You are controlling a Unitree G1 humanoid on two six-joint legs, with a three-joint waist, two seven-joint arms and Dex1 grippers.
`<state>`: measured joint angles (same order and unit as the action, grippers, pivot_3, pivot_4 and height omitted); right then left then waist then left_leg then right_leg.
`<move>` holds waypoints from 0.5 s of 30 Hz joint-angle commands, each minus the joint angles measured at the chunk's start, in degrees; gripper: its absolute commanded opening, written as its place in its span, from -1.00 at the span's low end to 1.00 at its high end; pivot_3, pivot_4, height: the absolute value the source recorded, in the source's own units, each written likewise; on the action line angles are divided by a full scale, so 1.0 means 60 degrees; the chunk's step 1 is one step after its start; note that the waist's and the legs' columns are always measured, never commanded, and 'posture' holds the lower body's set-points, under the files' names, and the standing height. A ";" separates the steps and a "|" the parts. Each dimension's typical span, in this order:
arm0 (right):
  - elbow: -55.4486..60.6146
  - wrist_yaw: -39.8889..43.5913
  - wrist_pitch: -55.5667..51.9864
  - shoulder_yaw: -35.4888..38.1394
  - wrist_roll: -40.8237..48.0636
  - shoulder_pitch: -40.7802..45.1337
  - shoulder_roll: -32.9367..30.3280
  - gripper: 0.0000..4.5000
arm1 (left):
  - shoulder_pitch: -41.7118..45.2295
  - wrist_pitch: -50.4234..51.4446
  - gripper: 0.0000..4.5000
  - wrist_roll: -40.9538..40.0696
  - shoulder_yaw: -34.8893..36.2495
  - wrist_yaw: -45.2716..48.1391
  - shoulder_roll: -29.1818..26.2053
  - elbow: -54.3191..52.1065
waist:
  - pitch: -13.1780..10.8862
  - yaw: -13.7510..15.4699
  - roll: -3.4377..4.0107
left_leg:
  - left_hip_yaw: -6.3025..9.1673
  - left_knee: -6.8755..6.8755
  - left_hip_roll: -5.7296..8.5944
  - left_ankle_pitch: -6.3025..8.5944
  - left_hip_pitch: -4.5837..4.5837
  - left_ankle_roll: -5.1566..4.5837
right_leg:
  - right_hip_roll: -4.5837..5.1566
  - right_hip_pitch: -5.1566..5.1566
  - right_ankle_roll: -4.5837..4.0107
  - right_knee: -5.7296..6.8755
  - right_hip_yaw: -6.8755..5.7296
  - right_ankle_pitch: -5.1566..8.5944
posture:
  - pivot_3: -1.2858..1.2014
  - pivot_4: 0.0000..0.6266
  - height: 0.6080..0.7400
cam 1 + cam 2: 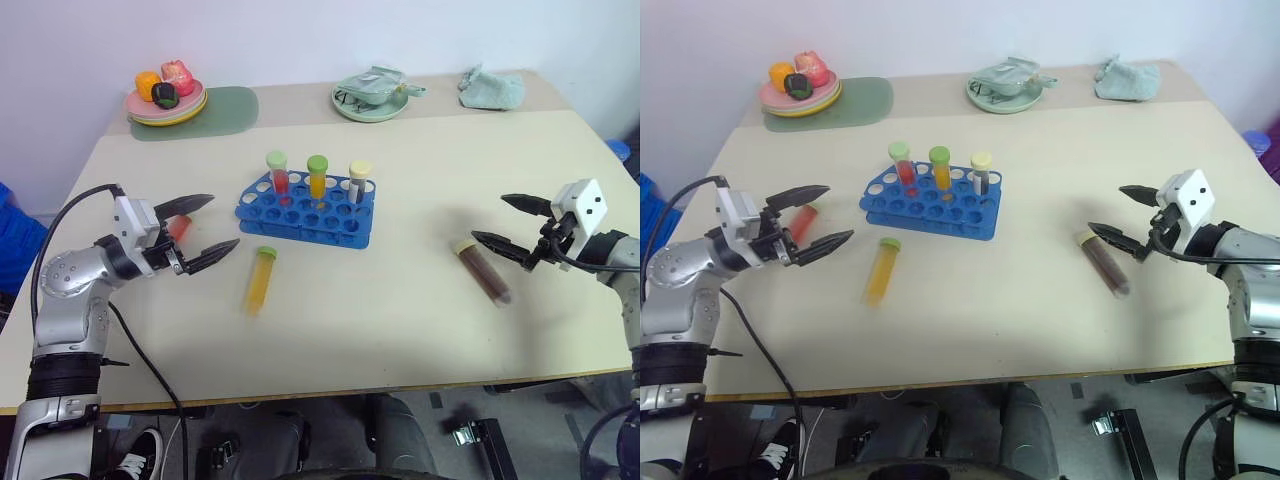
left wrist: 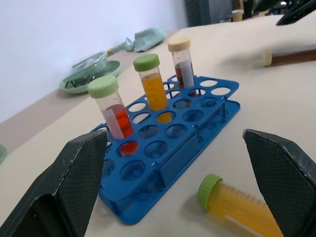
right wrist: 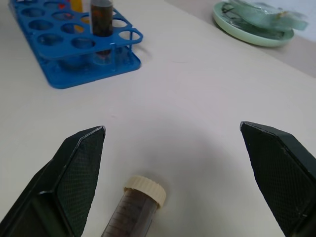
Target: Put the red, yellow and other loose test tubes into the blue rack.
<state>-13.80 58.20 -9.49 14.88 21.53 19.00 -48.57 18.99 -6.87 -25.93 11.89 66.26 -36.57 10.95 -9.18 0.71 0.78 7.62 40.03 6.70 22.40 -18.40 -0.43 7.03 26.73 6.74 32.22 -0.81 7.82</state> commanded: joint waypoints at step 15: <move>0.2520 -0.1621 -0.2388 0.0604 0.0360 -0.0242 -0.0311 1.00 | 0.1327 0.0041 0.99 -0.0080 -0.0494 0.0894 0.0046 0.0412 | 0.0011 -0.0100 0.0021 | 0.0375 0.0056 0.0225 -0.0089 -0.0144 0.0011 | 0.0253 -0.0020 0.0043 0.0085 -0.0321 0.0040 | 0.03 -0.52 1.00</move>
<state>-2.36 49.72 -21.45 16.35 22.44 16.38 -48.76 25.70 -7.28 -25.53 9.30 71.05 -35.89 15.44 -9.11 0.11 0.90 9.78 40.36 8.04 21.87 -19.25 -0.37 8.54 26.64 7.00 32.75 -2.66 8.05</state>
